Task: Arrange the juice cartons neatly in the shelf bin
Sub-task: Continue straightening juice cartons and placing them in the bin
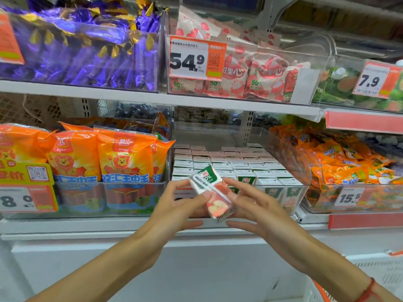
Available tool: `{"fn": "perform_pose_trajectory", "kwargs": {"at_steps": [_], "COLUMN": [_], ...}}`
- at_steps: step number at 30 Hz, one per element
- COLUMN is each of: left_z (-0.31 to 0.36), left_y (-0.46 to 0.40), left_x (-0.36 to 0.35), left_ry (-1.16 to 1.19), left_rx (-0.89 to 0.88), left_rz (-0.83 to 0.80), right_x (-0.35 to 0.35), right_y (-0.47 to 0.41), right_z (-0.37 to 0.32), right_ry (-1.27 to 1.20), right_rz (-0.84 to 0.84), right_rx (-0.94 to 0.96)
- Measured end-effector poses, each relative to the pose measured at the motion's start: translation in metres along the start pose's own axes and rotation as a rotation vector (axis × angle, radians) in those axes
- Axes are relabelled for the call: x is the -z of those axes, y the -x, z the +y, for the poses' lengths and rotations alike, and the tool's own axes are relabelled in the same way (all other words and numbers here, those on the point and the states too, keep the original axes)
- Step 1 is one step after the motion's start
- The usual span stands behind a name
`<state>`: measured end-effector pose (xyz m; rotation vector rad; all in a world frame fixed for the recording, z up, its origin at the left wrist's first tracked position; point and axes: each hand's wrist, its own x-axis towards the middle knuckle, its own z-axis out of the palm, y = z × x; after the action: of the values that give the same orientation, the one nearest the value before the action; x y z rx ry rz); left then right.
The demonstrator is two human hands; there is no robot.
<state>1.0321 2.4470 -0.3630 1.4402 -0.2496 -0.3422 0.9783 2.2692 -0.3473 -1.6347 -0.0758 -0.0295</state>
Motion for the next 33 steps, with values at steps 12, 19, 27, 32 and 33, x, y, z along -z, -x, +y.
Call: {"fn": "perform_pose_trajectory", "kwargs": {"at_steps": [12, 19, 27, 32, 33], "left_z": [0.015, 0.023, 0.035, 0.031, 0.033], "left_y": [-0.014, -0.027, -0.082, -0.102, -0.102], "left_x": [-0.001, -0.006, -0.053, -0.066, -0.064], "left_ry": [0.105, 0.132, -0.109, -0.434, -0.511], "left_rx": [0.076, 0.083, -0.185, -0.269, -0.290], "left_rz": [0.024, 0.002, 0.047, -0.077, -0.114], "right_x": [0.017, 0.037, 0.108, 0.114, 0.114], "right_y": [-0.003, -0.019, -0.034, -0.037, -0.037], "right_z": [0.016, 0.022, 0.050, 0.058, 0.059], "right_ry": [1.081, 1.101, 1.306, 1.349, 1.359], "right_rz": [0.306, 0.310, 0.402, 0.380, 0.370], "right_rx": [0.836, 0.856, 0.261, 0.257, 0.260]}}
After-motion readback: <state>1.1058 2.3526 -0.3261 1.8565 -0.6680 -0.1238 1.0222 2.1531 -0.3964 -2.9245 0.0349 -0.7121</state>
